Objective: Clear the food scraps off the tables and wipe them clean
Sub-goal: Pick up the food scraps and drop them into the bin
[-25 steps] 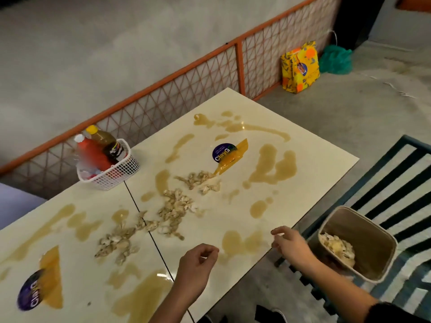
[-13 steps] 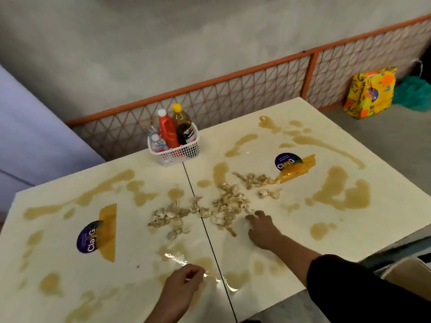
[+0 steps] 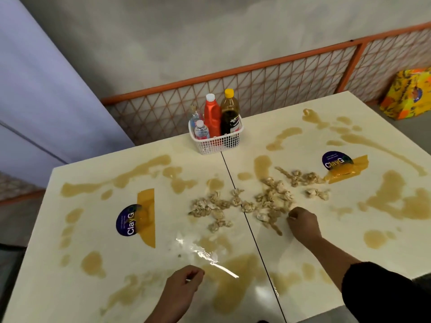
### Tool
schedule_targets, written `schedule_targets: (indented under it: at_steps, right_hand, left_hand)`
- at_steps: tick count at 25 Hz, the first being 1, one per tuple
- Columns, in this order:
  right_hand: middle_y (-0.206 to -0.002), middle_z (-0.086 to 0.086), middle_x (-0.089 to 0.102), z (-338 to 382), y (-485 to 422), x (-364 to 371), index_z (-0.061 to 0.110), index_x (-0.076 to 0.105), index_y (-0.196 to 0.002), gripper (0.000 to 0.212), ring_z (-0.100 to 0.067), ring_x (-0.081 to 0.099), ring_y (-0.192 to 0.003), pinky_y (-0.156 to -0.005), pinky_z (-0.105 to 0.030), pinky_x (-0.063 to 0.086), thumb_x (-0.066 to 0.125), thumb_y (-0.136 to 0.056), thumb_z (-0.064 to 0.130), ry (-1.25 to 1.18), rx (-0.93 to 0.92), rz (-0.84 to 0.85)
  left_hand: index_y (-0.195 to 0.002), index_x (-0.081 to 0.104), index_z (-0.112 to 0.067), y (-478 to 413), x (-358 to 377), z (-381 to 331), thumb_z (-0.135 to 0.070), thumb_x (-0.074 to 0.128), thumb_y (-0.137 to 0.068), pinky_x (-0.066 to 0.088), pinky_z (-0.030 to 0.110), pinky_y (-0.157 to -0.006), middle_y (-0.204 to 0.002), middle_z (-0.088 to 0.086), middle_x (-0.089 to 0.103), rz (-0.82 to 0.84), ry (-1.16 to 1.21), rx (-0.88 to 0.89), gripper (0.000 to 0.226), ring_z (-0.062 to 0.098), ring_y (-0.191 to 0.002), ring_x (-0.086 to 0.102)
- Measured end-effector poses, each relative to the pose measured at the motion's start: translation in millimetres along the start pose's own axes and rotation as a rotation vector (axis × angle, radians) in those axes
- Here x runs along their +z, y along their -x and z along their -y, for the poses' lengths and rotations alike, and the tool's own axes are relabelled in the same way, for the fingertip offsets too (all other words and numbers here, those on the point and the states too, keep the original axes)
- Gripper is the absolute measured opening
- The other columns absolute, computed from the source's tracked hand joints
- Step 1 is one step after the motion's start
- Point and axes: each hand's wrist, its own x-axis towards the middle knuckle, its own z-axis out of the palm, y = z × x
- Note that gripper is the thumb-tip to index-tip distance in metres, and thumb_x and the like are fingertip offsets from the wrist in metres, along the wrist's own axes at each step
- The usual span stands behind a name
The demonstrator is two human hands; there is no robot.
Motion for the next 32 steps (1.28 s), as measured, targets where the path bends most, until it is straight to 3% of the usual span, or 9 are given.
schedule_targets:
  at_steps: [5,8,12,17,20,22,26,29,32]
  right_hand:
    - [-0.088,-0.015,0.049,30.6,66.4,0.3,-0.003,0.06,-0.098,0.006,-0.03,0.053,-0.075,-0.076,-0.043,0.056,0.06,-0.093,-0.001,-1.131,0.626,0.041]
    - [-0.092,-0.011,0.037,35.3,100.8,-5.1,-0.006,0.06,-0.108,0.02,-0.024,0.044,-0.065,-0.063,-0.034,0.054,0.046,-0.093,-0.004,-1.396,0.716,0.086]
    - [-0.089,-0.014,0.046,38.7,124.0,-9.9,-0.013,0.059,-0.117,0.041,-0.021,0.039,-0.062,-0.049,-0.027,0.041,0.032,-0.086,-0.011,-1.355,0.702,0.199]
    - [-0.074,-0.011,0.042,47.9,127.0,-14.9,-0.011,0.065,-0.095,0.021,-0.02,0.037,-0.053,-0.049,-0.027,0.03,0.045,-0.088,-0.011,-1.129,0.659,0.156]
    - [-0.065,-0.011,0.04,42.8,118.6,-13.7,-0.007,0.064,-0.085,0.027,-0.023,0.04,-0.055,-0.052,-0.027,0.032,0.038,-0.081,-0.008,-1.083,0.686,0.124]
    - [-0.062,-0.009,0.041,40.4,110.6,-12.2,-0.002,0.061,-0.077,0.023,-0.023,0.042,-0.055,-0.055,-0.027,0.033,0.038,-0.077,-0.001,-1.076,0.733,0.127]
    - [-0.069,-0.01,0.046,35.7,86.7,-0.4,0.002,0.053,-0.072,0.026,-0.024,0.043,-0.061,-0.058,-0.033,0.053,0.064,-0.09,0.016,-0.855,0.641,0.066]
    - [-0.079,-0.017,0.049,28.0,70.7,11.6,-0.009,0.054,-0.074,0.027,-0.03,0.053,-0.073,-0.064,-0.036,0.063,0.074,-0.088,0.004,-0.806,0.578,0.011]
    - [-0.085,-0.017,0.048,18.9,57.7,20.3,0.004,0.047,-0.075,0.025,-0.031,0.052,-0.072,-0.058,-0.032,0.059,0.053,-0.091,-0.014,-0.722,0.582,-0.024]
  left_hand:
    - [-0.079,0.071,-0.033,-53.6,-3.1,-9.6,-0.027,0.064,-0.091,0.047,0.014,-0.073,-0.081,-0.016,0.072,0.0,-0.17,0.156,0.016,-0.005,-0.08,0.064]
    - [-0.086,0.07,-0.029,-98.9,11.5,-23.9,-0.027,0.063,-0.089,0.052,0.023,-0.075,-0.085,-0.012,0.07,-0.085,-0.302,0.244,0.008,0.005,-0.083,0.066]
    - [-0.087,0.067,-0.022,-149.4,31.6,-29.8,-0.041,0.062,-0.083,0.054,0.032,-0.071,-0.089,-0.001,0.066,-0.144,-0.533,0.321,0.019,0.022,-0.088,0.065]
    - [-0.086,0.07,-0.022,-160.8,36.5,-32.1,-0.035,0.063,-0.089,0.05,0.031,-0.072,-0.091,0.0,0.067,-0.199,-0.582,0.389,0.015,0.021,-0.09,0.064]
    - [-0.076,0.068,-0.023,-145.2,25.0,-30.8,-0.029,0.07,-0.086,0.05,0.027,-0.068,-0.077,-0.004,0.069,-0.17,-0.309,0.341,0.012,0.012,-0.075,0.065]
    - [-0.075,0.07,-0.017,-122.9,15.9,-28.7,-0.023,0.073,-0.087,0.053,0.025,-0.069,-0.072,-0.001,0.072,-0.077,0.048,0.185,0.013,0.015,-0.072,0.069]
    - [-0.086,0.066,0.003,-84.2,-3.8,-9.4,-0.008,0.067,-0.09,0.06,0.031,-0.068,-0.081,0.017,0.07,0.104,0.786,-0.23,0.012,0.03,-0.08,0.072]
    - [-0.088,0.064,-0.002,-67.1,-17.3,13.2,-0.012,0.063,-0.091,0.057,0.029,-0.07,-0.088,0.015,0.069,0.17,0.938,-0.344,0.01,0.024,-0.083,0.071]
    - [-0.093,0.068,-0.004,-57.8,-28.2,29.4,-0.014,0.064,-0.089,0.055,0.029,-0.07,-0.091,0.014,0.069,0.139,0.996,-0.395,0.011,0.021,-0.077,0.071]
